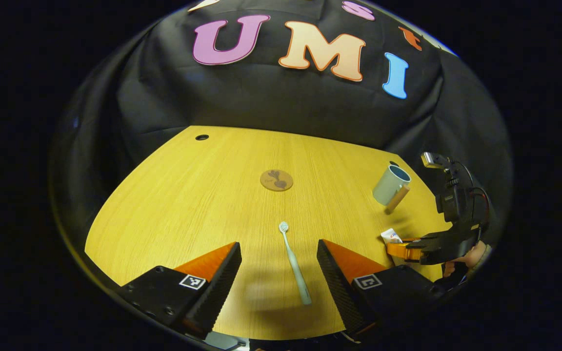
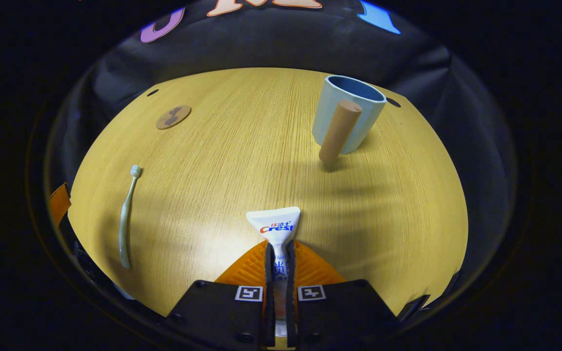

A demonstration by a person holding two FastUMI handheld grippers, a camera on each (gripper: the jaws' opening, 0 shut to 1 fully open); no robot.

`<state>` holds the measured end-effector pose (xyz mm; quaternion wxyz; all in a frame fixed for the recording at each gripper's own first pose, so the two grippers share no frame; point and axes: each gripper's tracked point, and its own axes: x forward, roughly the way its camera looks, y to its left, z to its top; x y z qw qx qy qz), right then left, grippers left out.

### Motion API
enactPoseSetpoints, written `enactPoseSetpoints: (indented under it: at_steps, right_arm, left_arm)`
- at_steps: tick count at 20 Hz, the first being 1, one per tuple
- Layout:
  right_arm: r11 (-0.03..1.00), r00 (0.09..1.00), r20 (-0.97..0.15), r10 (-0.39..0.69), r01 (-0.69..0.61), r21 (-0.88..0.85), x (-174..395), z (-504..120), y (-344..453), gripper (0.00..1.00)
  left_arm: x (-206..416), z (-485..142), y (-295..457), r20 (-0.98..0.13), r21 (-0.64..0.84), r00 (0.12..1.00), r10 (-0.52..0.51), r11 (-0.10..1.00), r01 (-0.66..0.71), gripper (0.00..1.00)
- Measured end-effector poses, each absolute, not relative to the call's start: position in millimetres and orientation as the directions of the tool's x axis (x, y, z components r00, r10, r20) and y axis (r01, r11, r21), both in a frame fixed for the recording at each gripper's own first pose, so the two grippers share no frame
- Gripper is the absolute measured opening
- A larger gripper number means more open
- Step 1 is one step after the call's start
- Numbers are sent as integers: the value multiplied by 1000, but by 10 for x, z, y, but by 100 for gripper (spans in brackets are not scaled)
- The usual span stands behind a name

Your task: Put the toothbrush and toothpaste on the desktop into the cup, then pick up the cup and place it on the coaster on the desktop.

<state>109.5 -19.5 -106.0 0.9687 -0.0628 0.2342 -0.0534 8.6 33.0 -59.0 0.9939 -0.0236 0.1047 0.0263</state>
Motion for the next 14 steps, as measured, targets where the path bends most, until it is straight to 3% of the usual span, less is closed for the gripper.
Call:
enactPoseSetpoints:
  at_steps: [11, 14]
  right_arm:
    - [990, 887, -449, -104, 50, -130, 1106, -1063, -199, 12]
    - [991, 887, -451, -96, 41, -130, 1108, -1060, -199, 12]
  left_arm:
    - [516, -1065, 15, -383, -8, 924, 4, 1000, -7, 90]
    - [626, -1158, 19, -415, 3, 910, 14, 1000, -14, 77]
